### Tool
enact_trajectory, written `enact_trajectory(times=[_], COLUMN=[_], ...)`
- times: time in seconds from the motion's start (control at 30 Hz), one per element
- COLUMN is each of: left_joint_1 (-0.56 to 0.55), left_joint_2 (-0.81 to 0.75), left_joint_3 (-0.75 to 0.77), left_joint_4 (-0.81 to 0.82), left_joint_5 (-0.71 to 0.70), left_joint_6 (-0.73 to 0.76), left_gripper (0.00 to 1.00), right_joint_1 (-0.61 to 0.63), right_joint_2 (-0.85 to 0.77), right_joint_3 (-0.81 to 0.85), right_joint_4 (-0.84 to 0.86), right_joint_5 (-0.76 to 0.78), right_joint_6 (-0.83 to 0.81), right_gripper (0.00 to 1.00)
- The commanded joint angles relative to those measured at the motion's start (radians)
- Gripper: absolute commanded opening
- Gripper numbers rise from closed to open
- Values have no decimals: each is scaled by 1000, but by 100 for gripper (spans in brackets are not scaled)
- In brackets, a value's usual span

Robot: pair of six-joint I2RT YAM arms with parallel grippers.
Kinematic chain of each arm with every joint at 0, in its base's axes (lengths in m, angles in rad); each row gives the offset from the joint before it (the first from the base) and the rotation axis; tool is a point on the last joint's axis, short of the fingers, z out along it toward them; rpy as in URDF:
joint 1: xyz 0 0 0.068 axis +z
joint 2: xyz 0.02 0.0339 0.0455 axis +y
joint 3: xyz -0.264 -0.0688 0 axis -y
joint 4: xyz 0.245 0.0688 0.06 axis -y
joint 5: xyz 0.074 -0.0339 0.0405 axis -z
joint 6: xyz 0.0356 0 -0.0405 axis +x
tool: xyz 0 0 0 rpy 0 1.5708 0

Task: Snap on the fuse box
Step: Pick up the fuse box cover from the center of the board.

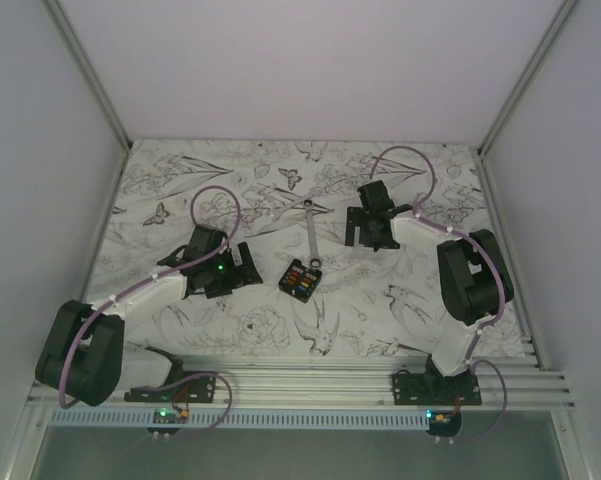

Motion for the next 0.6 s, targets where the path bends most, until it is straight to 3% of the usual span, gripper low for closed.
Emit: enact_trajectory(times=[0.0, 0.33, 0.57], left_joint_1=[-7, -15, -32], left_joint_2=[2, 14, 50], left_joint_3=[19, 32, 74], left_joint_4=[-6, -6, -1], left_joint_5=[15, 16, 4], left_joint_6=[14, 13, 13], left_gripper=[100, 98, 92], right_joint_1=[-6, -1, 4], right_joint_2=[13, 20, -28], right_joint_3=[9, 12, -7], right_joint_4=[13, 6, 3], right_joint_5=[4, 29, 29], right_joint_6=[2, -10, -26], right_gripper=[100, 99, 80])
